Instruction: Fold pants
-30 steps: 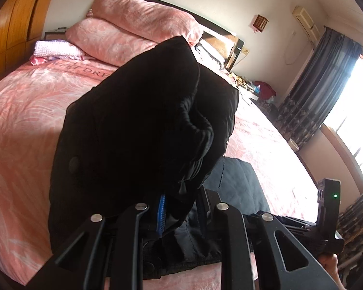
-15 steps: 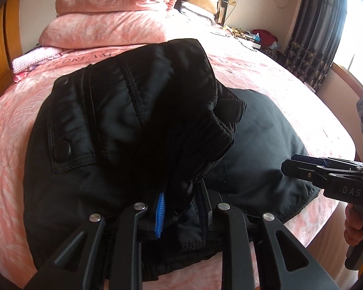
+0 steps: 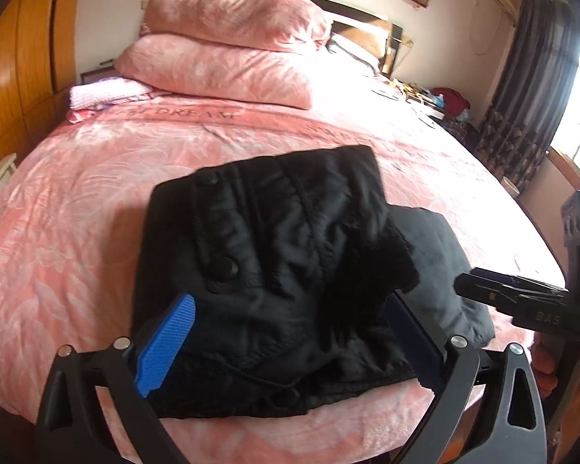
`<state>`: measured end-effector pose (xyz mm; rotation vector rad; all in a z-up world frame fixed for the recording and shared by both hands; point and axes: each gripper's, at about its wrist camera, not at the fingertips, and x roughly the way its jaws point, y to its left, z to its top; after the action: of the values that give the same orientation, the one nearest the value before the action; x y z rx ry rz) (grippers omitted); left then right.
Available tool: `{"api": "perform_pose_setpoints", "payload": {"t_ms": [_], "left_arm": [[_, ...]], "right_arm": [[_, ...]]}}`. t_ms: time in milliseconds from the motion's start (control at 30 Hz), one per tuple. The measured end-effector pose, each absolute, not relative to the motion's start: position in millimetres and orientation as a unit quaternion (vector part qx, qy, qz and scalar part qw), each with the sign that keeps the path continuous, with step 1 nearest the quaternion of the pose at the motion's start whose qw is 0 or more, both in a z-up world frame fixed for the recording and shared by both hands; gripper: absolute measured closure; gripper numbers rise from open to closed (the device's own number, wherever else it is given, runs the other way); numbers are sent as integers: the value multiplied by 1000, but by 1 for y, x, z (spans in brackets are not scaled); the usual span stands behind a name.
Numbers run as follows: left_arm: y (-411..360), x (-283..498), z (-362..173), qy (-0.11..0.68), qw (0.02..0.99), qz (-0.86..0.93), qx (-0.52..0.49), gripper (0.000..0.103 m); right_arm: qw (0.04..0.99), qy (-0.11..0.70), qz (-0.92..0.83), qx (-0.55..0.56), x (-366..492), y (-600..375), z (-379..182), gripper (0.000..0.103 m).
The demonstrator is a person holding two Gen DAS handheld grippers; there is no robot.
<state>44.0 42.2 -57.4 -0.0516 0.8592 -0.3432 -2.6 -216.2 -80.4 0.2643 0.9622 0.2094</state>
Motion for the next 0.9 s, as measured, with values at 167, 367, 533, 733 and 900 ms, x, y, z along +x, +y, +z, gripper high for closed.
{"api": "perform_pose_setpoints", "payload": {"t_ms": [167,367,533,733,900], "left_arm": [[79,79,-87,480,870,-104,-52,7],[92,86,-122,512,850,-94,-79,3],[94,84,-126,510,850,-105,-79,3],[99,83,-126,509,849,-112,-86,3],[115,82,-125,511,845,-107,-114,4]], "right_arm": [[864,469,134,124,22,-187,-77,33],[848,493,146,130,48,-165,-88,32],[836,514,140,132,66,-157,-105,42],[832,518,140,141,71,-155,-117,68],[843,498,154,134,63,-155,-98,77]]}}
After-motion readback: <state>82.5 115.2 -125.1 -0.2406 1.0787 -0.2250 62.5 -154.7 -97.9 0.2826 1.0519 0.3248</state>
